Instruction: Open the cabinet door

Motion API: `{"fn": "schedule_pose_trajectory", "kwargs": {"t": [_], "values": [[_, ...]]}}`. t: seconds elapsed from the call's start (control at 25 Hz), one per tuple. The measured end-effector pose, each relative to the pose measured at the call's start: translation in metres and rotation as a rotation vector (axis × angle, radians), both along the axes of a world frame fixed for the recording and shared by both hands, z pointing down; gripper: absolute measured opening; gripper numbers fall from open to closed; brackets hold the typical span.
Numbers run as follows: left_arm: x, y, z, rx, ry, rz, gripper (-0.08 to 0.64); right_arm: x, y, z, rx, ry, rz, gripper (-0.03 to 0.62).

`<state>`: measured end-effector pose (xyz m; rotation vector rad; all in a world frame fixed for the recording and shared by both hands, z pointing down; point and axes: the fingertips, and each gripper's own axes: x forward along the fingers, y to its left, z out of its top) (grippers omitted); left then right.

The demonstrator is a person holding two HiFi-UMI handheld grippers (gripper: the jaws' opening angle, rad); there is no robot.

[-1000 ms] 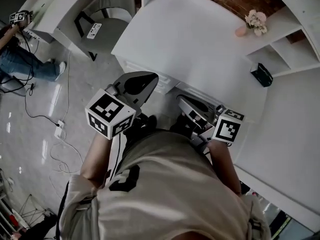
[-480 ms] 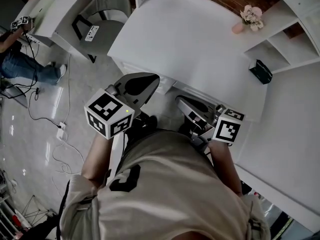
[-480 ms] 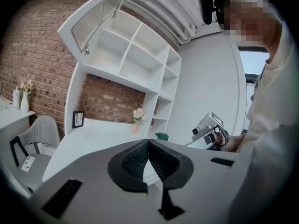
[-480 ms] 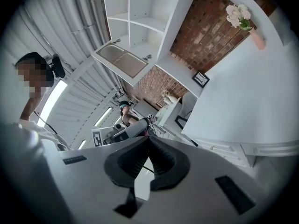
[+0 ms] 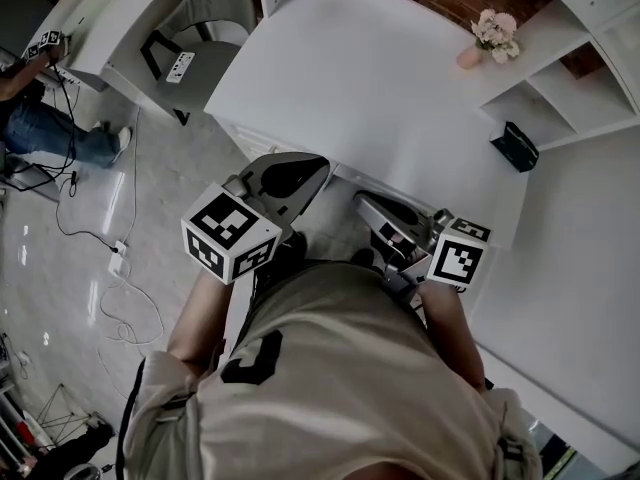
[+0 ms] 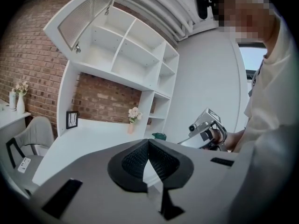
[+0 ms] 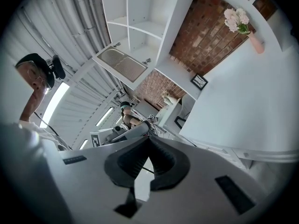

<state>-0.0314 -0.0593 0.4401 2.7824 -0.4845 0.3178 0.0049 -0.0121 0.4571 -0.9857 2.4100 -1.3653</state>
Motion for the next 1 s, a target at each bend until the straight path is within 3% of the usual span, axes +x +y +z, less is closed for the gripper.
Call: {"fn": "schedule_pose_trajectory", "kwargs": {"t": [0.32, 1.0], "values": [[0.001, 0.000, 0.007, 0.001, -0.016, -0.044, 0.015, 0.004, 0.002, 0.001, 0.005, 0.013, -0.044, 0.023], [-0.037, -0.004, 0.007, 0.021, -0.038, -0.103, 0.015, -0.029, -0.002, 0.001, 0.026, 0.009, -0.112, 0.023]]}}
